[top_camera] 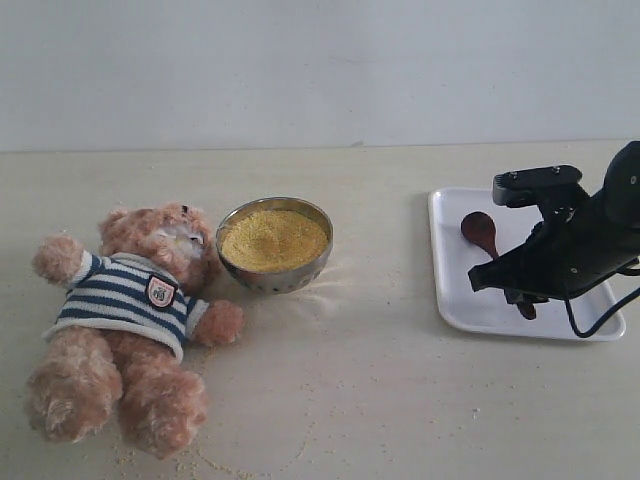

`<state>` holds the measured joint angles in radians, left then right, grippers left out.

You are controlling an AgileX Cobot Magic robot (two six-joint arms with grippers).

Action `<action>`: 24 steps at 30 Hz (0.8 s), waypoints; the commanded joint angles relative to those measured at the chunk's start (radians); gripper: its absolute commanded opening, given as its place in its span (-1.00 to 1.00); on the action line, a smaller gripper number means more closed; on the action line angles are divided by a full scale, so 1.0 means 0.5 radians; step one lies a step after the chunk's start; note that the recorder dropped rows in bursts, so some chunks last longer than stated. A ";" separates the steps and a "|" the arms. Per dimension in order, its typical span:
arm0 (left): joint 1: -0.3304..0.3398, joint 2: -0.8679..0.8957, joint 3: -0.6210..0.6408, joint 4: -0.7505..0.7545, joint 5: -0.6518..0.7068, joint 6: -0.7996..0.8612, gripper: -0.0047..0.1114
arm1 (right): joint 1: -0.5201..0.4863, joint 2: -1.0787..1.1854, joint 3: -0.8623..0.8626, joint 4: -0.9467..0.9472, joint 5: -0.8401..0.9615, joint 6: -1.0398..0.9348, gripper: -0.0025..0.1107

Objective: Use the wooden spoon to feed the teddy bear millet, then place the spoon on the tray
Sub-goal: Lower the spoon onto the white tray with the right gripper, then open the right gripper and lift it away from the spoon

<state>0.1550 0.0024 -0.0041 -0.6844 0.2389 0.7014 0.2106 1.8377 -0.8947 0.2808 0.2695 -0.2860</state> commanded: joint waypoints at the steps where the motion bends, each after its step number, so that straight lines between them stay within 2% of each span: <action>1: -0.011 -0.005 0.008 -0.021 -0.016 0.007 -0.83 | -0.009 -0.003 -0.011 -0.009 -0.008 0.030 -0.96; 16: -0.011 -0.005 0.008 -0.021 -0.016 0.007 -0.83 | -0.009 -0.003 -0.011 -0.009 0.037 0.022 -0.94; 21: -0.011 -0.005 0.008 -0.021 -0.012 0.007 -0.83 | -0.009 -0.003 -0.011 -0.009 0.040 0.019 -0.50; 24: -0.011 -0.005 0.008 -0.021 -0.012 0.007 -0.83 | -0.009 -0.003 -0.011 -0.009 0.040 0.023 -0.40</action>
<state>0.1550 0.0024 -0.0041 -0.6844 0.2354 0.7014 0.2106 1.8377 -0.8947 0.2808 0.2874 -0.2758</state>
